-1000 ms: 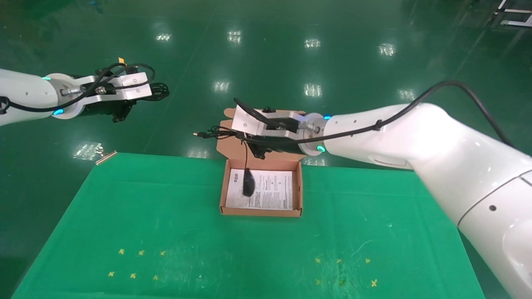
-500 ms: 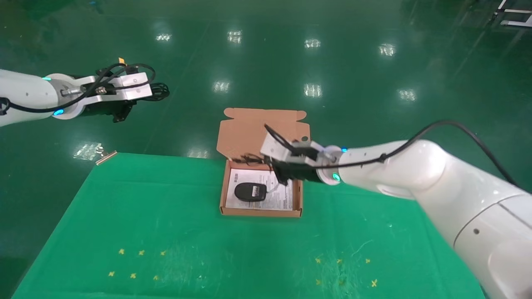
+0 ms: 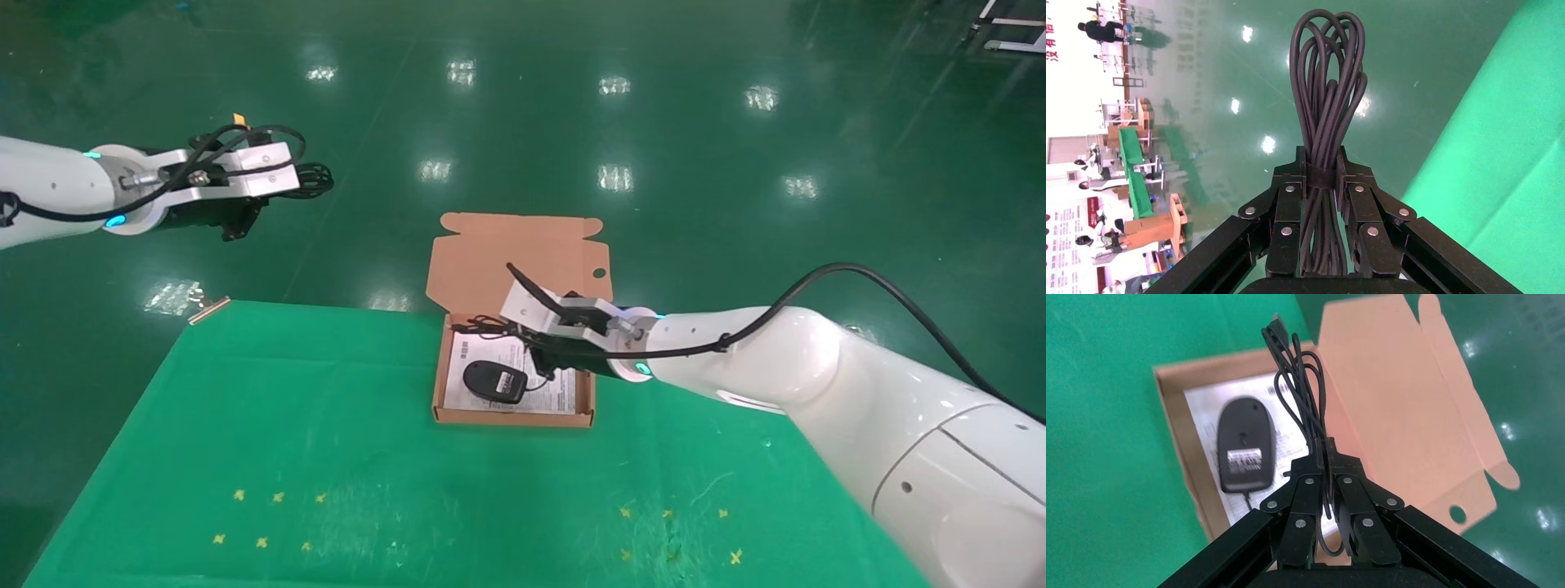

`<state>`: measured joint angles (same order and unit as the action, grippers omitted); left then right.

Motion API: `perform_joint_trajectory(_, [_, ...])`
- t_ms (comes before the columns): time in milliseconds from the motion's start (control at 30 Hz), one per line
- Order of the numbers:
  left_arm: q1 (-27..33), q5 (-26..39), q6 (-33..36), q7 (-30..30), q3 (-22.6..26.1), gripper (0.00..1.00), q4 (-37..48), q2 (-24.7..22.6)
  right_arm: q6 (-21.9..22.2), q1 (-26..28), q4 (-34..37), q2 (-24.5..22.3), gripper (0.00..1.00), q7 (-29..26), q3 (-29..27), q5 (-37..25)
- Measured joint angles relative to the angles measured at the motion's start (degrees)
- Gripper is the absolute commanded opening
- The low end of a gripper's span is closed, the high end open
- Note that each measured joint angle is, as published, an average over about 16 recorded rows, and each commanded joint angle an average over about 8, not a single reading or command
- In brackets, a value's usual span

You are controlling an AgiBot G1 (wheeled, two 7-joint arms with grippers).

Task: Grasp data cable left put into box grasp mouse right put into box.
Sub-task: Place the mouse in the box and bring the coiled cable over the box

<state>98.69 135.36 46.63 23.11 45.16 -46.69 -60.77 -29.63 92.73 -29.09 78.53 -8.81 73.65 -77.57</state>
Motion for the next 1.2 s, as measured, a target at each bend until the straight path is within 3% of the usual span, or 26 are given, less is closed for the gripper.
perform_joint_trajectory(100, [0.00, 0.01, 0.00, 0.01, 0.00, 0.00, -0.01, 0.00, 0.29, 0.09, -0.49, 0.02, 0.00, -0.49, 0.92, 0.66])
perform_joint_trajectory(133, [-0.01, 0.01, 0.00, 0.01, 0.00, 0.00, -0.01, 0.00, 0.33, 0.11, -0.63, 0.03, 0.05, -0.64, 1.22, 0.89])
perform_joint_trajectory(367, [-0.02, 0.02, 0.01, 0.03, 0.00, 0.00, -0.02, 0.01, 0.10, 0.29, -1.50, -0.31, 0.93, -1.20, 2.81, 2.02])
perform_joint_trajectory(400, [-0.04, 0.01, 0.01, 0.03, 0.00, 0.00, -0.01, -0.01, 0.05, 0.30, -1.67, -0.42, 1.00, -1.23, 2.98, 2.10])
perform_joint_trajectory(867, [-2.71, -2.26, -1.18, -1.59, 0.46, 0.00, -0.02, -2.30, -0.29, 1.28, -5.20, -3.77, 1.00, -2.63, 4.21, 1.85])
perform_joint_trajectory(1200, [-8.04, -7.16, -6.11, -6.08, 1.13, 0.00, 1.08, -7.48, -0.29, 3.79, -12.83, -12.19, 1.00, -6.21, 5.28, -0.54])
